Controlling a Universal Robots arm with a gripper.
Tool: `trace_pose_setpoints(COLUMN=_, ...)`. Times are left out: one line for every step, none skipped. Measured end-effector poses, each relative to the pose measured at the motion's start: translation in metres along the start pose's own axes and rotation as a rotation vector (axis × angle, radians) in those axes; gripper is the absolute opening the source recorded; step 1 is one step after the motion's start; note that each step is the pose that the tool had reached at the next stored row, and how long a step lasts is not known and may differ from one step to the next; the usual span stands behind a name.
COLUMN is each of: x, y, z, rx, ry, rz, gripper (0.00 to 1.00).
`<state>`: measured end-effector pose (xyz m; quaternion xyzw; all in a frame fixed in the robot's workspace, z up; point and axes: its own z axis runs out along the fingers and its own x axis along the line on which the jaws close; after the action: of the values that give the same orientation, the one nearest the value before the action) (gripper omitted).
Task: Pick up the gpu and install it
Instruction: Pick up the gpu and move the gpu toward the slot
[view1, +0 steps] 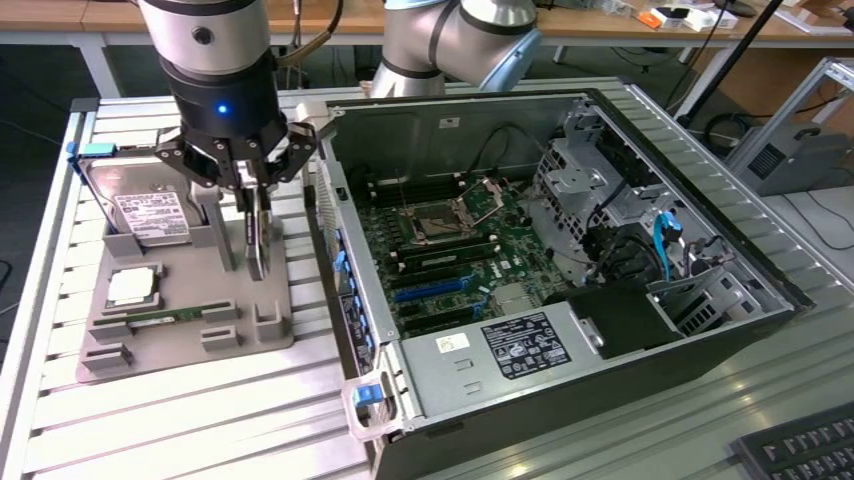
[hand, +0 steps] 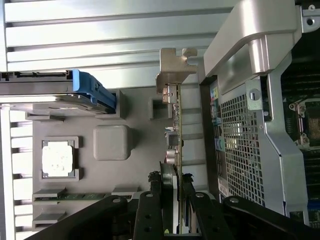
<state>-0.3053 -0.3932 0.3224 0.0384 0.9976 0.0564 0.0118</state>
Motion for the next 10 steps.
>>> trace_pose_setpoints(x=0.0000, y=0.0000, z=-0.0005, rx=-0.0002, ry=0.0000, rz=0.000, gripper=0.27)
trace_pose_setpoints(x=0.0000, y=0.0001, z=-0.0011, rx=-0.0005, ry=0.0001, rz=0.000, gripper=0.27)
trace_pose_setpoints(x=0.0000, y=0.0002, z=-0.0017, rx=-0.0008, ry=0.0002, rz=0.000, gripper=0.27)
trace_pose_setpoints(x=0.0000, y=0.0002, z=-0.0021, rx=-0.0011, ry=0.0002, rz=0.000, gripper=0.27)
trace_pose_setpoints(x=0.0000, y=0.0003, z=-0.0030, rx=-0.0016, ry=0.0001, rz=0.000, gripper=0.27)
trace_pose_setpoints(x=-0.0001, y=0.0004, z=-0.0039, rx=-0.0020, ry=0.0002, rz=0.000, gripper=0.27)
trace_pose_setpoints(x=-0.0001, y=0.0005, z=-0.0045, rx=-0.0022, ry=0.0002, rz=0.000, gripper=0.27)
trace_pose_setpoints(x=-0.0001, y=0.0005, z=-0.0050, rx=-0.0025, ry=0.0002, rz=0.000, gripper=0.27)
trace_pose_setpoints(x=-0.0001, y=0.0006, z=-0.0056, rx=-0.0027, ry=0.0002, rz=0.000, gripper=0.27)
trace_pose_setpoints(x=-0.0001, y=0.0007, z=-0.0065, rx=-0.0032, ry=0.0003, rz=0.000, gripper=0.27)
